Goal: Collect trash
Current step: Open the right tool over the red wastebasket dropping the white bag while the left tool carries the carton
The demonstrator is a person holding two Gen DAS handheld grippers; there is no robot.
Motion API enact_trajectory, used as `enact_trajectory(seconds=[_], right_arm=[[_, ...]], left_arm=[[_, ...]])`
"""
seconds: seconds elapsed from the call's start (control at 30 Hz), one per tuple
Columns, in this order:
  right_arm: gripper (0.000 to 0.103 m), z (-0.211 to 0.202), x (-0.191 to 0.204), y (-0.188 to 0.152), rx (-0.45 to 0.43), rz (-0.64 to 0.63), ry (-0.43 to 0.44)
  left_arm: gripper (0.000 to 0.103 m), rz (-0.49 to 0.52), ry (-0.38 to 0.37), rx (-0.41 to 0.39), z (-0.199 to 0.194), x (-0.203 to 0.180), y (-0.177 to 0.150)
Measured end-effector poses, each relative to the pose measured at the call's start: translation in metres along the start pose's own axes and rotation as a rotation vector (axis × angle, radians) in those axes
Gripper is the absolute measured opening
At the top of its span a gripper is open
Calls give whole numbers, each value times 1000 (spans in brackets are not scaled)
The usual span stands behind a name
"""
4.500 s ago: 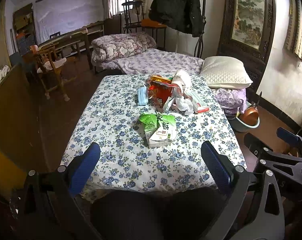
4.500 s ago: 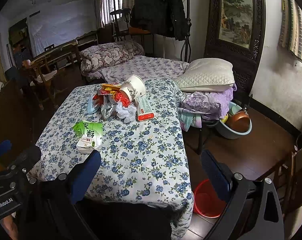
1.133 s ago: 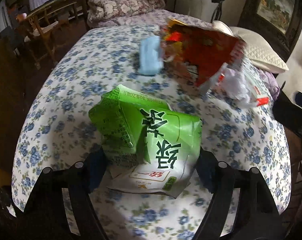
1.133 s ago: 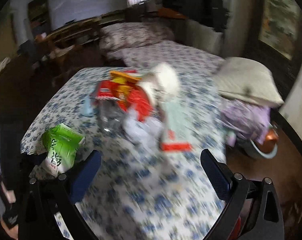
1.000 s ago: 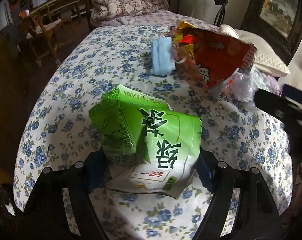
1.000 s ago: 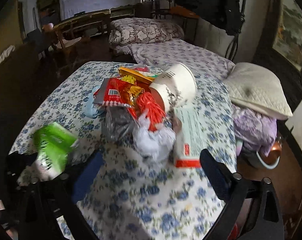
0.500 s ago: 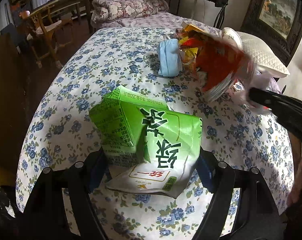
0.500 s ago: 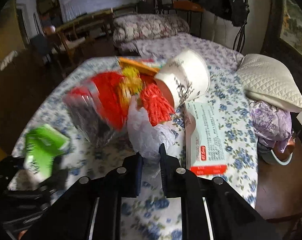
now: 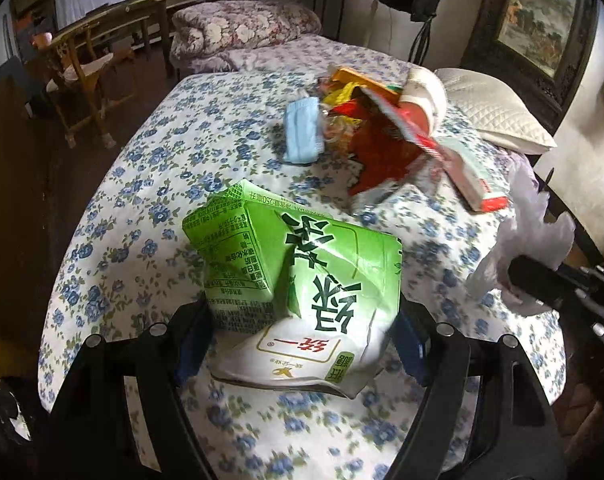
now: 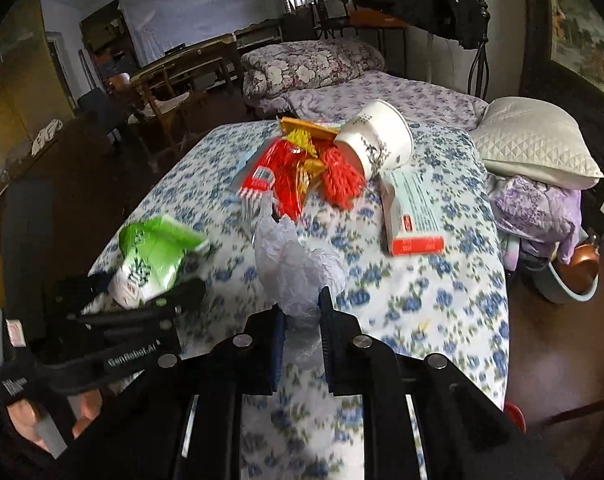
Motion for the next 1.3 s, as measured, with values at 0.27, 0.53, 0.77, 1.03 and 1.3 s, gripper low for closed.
enact_trajectory(seconds=[0.27,0.53,0.77,1.03,1.3], right_arm=[[16,-40,-28,-6,-45,39,-24],[16,-109,-88,-24,-121,92,-126],[17,-140,-176,-74,-107,211,-272],[17,-98,-299,-153,-8,471,-322],[17,-9,-383,-213,153,683,-315]], left_arm=[[75,61,-35,-32,-30,-38,3],[75,199,-127,-59,-58,-122,16],[75,377,-222,-32,-54,-231,11],[75,531,-312,50,-18,-352,-14],[75,520,-280,172,68,-420,-25]])
Point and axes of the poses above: each gripper's, at about its wrist camera, not at the fingertips, and z roughly the way its jaws point, x to its left, y to its top, the point moved 1 cm from there along z, roughly the way its jaws point, and after that the axes turned 11 degrees about z, right-handed, at the moved point
